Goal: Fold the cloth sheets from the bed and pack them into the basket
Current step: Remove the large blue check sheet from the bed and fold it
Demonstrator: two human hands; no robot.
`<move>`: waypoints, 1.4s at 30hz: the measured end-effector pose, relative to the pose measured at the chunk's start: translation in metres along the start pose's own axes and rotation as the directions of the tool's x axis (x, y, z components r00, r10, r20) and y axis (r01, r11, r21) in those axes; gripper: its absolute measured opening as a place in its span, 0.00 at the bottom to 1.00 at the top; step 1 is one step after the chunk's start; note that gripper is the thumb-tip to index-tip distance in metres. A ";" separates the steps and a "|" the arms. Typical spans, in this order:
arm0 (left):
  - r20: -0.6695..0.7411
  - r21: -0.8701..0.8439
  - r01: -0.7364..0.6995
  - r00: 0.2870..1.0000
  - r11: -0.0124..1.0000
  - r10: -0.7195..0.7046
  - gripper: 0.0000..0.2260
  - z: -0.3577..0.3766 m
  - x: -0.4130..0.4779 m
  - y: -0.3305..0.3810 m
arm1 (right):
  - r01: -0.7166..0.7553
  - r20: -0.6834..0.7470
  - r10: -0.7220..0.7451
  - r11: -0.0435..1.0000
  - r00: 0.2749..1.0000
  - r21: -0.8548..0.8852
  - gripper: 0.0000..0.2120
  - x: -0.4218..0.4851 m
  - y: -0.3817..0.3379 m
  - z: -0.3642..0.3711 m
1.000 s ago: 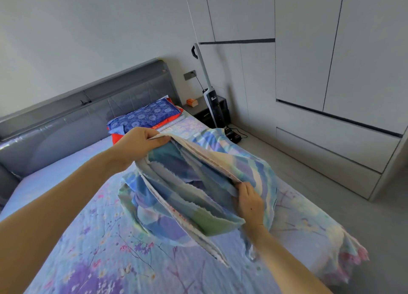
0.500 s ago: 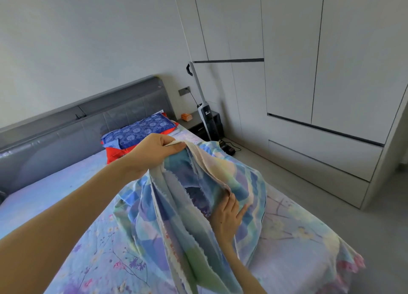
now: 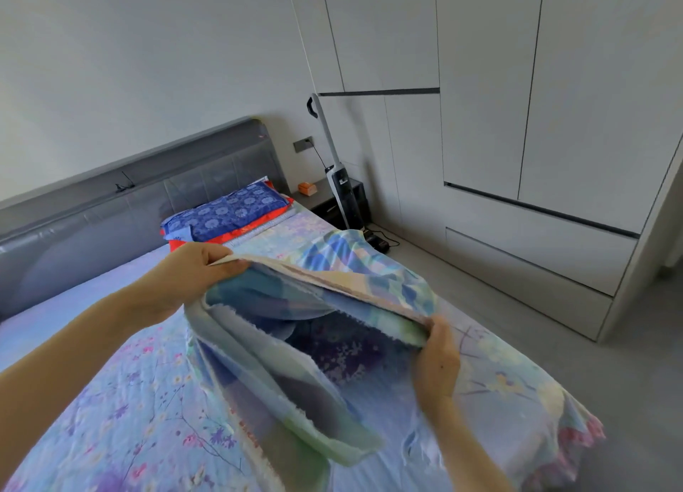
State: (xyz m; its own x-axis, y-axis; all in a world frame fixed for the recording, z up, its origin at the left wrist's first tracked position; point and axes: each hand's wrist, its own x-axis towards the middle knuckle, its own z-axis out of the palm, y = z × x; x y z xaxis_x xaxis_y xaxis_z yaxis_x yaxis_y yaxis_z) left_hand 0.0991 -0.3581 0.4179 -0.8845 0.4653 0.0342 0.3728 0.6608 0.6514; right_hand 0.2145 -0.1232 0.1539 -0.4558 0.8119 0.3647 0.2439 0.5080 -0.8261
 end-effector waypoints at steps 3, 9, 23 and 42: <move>-0.009 0.015 -0.016 1.000 1.000 0.016 0.14 -0.004 -0.008 -0.026 | 0.008 0.046 -0.005 0.997 0.999 -0.076 0.12 0.044 0.008 -0.031; 0.103 0.353 -0.114 0.991 0.929 0.082 0.18 -0.005 -0.032 -0.064 | 0.236 0.143 -0.217 0.963 0.966 -0.127 0.06 0.111 -0.042 -0.086; -0.575 -0.314 0.501 0.575 0.806 -0.582 0.09 0.004 -0.112 -0.234 | 0.795 0.224 -0.786 0.603 0.577 0.068 0.10 0.127 -0.262 -0.092; -0.702 0.430 0.265 0.700 0.863 0.134 0.11 -0.386 -0.146 -0.089 | 0.769 0.152 -0.755 0.612 0.638 -0.184 0.03 0.270 -0.386 -0.028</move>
State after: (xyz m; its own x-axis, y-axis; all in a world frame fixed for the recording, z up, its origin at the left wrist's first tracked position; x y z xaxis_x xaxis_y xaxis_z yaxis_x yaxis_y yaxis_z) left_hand 0.0866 -0.7119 0.6473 -0.7656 0.0012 0.6434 0.2081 0.9467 0.2459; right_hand 0.0208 -0.0917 0.5829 -0.6053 0.0903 0.7908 -0.0434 0.9883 -0.1461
